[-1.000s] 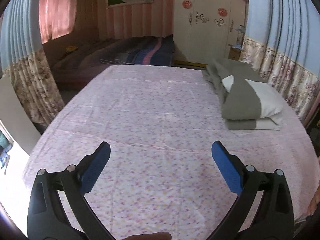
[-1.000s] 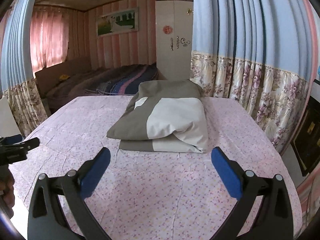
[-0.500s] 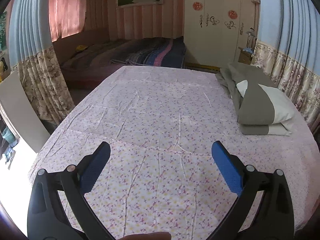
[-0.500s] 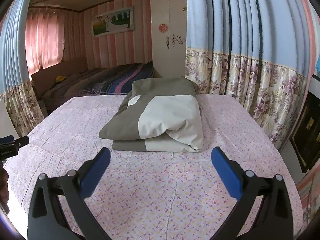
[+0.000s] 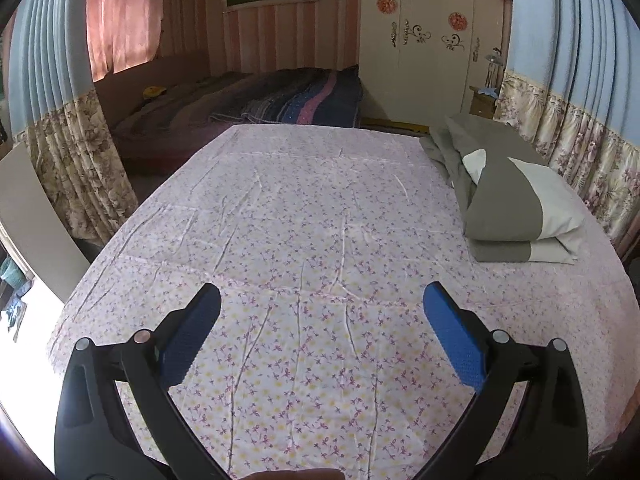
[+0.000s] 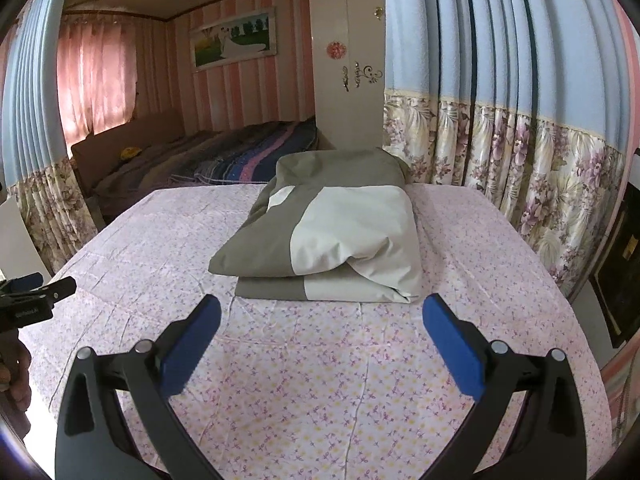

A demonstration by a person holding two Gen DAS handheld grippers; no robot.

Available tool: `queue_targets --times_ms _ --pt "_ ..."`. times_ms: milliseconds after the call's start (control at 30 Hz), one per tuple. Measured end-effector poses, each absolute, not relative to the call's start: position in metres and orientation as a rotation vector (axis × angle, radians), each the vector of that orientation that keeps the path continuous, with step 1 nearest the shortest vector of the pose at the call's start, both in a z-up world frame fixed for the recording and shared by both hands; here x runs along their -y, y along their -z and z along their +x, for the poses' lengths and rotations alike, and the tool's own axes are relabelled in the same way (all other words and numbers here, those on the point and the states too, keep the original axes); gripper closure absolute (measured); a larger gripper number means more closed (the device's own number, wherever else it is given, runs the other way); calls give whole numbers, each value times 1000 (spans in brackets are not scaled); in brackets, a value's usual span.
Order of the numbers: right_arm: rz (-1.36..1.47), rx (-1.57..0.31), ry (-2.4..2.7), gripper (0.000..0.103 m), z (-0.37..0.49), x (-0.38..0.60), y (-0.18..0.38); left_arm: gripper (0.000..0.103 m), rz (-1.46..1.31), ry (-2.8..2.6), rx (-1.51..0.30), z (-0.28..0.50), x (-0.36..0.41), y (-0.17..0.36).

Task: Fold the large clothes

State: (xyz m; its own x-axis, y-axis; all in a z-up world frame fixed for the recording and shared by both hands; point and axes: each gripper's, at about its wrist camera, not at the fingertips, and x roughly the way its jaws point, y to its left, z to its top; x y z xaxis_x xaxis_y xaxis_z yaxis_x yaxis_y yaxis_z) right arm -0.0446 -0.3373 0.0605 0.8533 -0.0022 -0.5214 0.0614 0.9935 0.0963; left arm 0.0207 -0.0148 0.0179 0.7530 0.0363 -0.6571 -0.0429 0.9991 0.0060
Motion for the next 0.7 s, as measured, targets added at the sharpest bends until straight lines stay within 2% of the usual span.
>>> queue_targets --times_ms 700 --pt "24 -498 61 2 -63 325 -73 3 -3 -23 -687 6 22 -29"
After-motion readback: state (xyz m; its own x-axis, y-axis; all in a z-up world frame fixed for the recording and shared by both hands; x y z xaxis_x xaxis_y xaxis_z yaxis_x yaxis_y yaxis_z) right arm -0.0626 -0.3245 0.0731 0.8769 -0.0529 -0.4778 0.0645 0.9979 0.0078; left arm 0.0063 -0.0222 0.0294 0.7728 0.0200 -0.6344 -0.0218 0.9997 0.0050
